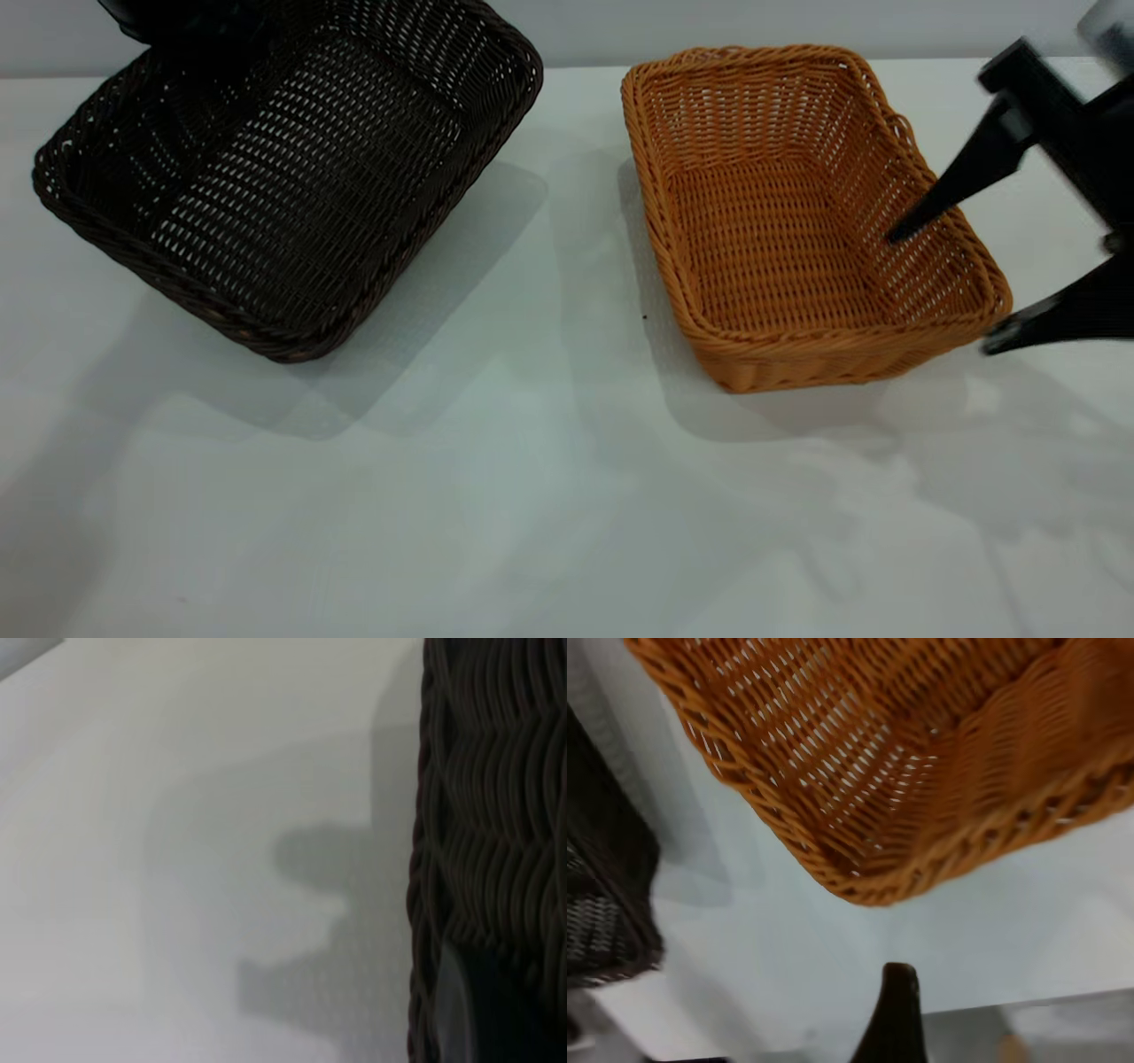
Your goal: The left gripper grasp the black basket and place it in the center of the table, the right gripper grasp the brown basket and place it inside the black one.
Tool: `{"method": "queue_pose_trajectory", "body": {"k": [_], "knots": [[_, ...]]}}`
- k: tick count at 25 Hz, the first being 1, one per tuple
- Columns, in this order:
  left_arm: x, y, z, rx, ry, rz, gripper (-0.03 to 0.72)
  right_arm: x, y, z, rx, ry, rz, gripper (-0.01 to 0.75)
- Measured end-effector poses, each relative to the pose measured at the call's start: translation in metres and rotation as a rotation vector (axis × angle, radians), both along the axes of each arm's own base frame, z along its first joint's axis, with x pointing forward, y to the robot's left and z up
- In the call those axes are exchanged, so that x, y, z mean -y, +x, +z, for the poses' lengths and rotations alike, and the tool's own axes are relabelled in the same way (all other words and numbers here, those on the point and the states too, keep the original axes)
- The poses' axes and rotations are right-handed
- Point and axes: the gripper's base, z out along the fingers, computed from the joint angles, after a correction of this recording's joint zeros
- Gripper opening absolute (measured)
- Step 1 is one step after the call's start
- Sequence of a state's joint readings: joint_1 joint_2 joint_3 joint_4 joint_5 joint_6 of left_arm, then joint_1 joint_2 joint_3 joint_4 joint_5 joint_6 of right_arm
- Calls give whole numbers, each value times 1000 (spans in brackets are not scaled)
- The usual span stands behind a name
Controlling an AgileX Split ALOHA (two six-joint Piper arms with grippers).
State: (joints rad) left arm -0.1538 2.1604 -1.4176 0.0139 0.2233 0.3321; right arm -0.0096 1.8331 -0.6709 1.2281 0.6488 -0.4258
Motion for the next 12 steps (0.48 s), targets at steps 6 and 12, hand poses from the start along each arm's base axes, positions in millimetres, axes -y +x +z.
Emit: {"method": "queue_pose_trajectory", "body": {"k": [6, 12], "knots": [[0, 0, 0, 6, -1, -1, 81, -4, 3, -35, -134, 87, -139, 591], [0, 1, 0, 8, 7, -13, 81, -2, 16, -58, -184, 99, -253, 590]]}}
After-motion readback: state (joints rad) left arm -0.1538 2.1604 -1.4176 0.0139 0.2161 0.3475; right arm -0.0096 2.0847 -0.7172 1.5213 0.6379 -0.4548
